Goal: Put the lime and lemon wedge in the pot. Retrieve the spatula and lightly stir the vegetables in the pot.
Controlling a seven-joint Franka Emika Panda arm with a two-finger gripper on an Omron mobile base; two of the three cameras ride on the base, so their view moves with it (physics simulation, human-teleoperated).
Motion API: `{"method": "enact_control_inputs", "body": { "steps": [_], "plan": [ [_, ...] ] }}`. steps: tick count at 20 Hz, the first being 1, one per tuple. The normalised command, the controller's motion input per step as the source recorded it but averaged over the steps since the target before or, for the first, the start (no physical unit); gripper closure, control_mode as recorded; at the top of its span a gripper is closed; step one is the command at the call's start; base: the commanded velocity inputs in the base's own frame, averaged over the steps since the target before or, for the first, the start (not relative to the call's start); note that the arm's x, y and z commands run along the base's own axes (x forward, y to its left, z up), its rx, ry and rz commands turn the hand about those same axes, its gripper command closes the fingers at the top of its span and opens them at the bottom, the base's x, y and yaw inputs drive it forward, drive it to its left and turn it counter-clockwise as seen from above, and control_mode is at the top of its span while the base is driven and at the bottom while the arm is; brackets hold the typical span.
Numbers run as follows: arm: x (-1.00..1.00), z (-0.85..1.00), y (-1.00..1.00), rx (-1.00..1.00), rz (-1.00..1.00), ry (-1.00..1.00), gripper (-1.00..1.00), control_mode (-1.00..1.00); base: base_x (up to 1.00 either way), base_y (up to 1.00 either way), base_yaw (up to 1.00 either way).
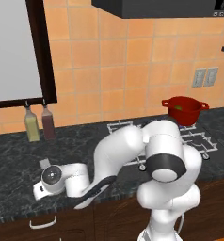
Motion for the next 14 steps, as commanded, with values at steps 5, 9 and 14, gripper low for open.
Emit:
{"method": "enact_control_inputs", "body": {
  "steps": [5, 9, 14],
  "plan": [
    [0.13, -0.16, 0.09, 0.0, 0.0, 0.0, -1.0, -1.0, 0.0, 0.0, 0.0],
    [0.1, -0.22, 0.0, 0.01, 0.0, 0.0, -1.0, -1.0, 0.0, 0.0, 0.0],
    [0.07, -0.31, -0.12, 0.08, 0.0, 0.01, 1.0, -1.0, 0.0, 0.0, 0.0]
  ]
}}
